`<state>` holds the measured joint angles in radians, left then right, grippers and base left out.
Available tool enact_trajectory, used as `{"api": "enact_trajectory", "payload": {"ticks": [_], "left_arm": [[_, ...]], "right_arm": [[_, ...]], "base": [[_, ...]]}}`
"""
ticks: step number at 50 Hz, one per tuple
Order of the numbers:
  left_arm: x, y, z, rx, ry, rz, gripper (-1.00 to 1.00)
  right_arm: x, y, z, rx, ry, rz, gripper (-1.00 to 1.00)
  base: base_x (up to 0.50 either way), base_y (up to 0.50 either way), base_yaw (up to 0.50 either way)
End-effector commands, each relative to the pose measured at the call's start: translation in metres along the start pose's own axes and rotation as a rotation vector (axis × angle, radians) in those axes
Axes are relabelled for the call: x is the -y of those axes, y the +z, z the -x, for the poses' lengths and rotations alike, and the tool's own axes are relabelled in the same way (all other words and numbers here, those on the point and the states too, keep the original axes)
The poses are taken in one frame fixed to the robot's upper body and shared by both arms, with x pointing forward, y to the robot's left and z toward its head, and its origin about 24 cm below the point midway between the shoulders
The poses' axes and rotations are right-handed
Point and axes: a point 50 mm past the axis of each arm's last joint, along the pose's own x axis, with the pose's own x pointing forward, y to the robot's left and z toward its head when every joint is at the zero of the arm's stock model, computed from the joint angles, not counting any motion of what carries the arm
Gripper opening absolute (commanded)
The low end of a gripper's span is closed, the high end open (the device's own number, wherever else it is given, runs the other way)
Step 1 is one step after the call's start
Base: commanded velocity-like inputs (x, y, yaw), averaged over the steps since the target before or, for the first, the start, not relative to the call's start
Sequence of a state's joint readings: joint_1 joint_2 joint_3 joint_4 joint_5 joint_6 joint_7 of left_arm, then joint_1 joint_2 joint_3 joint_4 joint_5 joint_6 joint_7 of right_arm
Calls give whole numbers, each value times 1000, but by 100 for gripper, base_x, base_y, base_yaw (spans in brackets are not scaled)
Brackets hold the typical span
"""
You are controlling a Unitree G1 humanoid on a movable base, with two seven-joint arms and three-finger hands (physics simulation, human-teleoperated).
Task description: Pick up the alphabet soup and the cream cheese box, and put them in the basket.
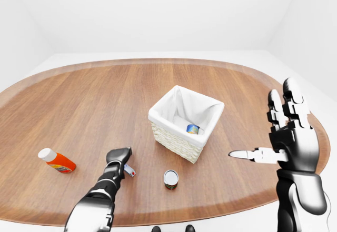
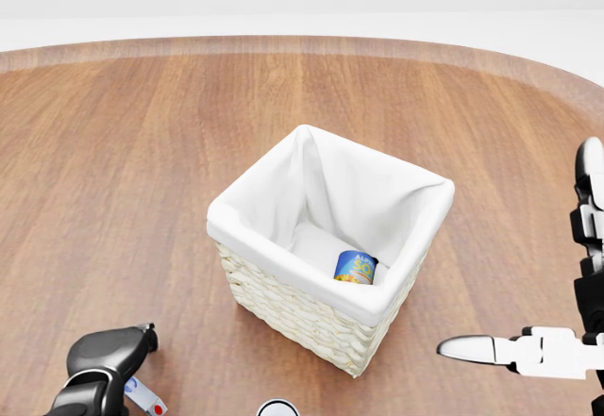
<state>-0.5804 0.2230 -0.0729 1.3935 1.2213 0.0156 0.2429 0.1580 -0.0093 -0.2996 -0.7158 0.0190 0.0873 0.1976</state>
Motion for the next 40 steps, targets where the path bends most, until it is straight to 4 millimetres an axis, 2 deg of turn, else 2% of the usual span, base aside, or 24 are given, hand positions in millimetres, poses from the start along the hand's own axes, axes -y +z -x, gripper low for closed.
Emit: {"api": "enact_trajectory", "payload": {"ticks": [1, 2, 3, 4, 5, 10, 18, 27, 31, 40], "left_arm": [[6, 4, 1, 9, -39, -10, 21], [6, 4, 1, 9, -39, -9, 21], [7, 5, 1, 15, -44, -9, 6], [7, 6, 1, 14, -46, -10, 4], [6, 6, 1, 14, -47, -6, -20], [8, 6, 2, 16, -55, 0, -100], [11, 8, 2, 15, -71, 16, -100], [11, 8, 3, 18, -71, 20, -100], [5, 8, 1, 20, -37, 60, -100], [-27, 5, -6, 16, 109, 192, -100]], "right_arm": [[0, 5, 1, 24, 2, -16, 100], [0, 5, 1, 24, 2, -16, 100], [1, 6, 1, 30, 2, -21, 100], [1, 7, 1, 30, 3, -21, 100], [0, 7, 1, 33, 4, -22, 100], [0, 8, 2, 34, 6, -28, 100], [1, 18, 3, 79, 13, -43, 100], [2, 15, 3, 70, 12, -51, 100], [-1, 14, 4, 60, 22, -39, 100], [-4, 15, 5, 59, 35, -26, 100]], "base": [[0, 0, 0], [0, 0, 0], [0, 0, 0], [0, 0, 0], [0, 0, 0], [0, 0, 0], [0, 0, 0], [0, 0, 0], [0, 0, 0], [0, 0, 0]]}}
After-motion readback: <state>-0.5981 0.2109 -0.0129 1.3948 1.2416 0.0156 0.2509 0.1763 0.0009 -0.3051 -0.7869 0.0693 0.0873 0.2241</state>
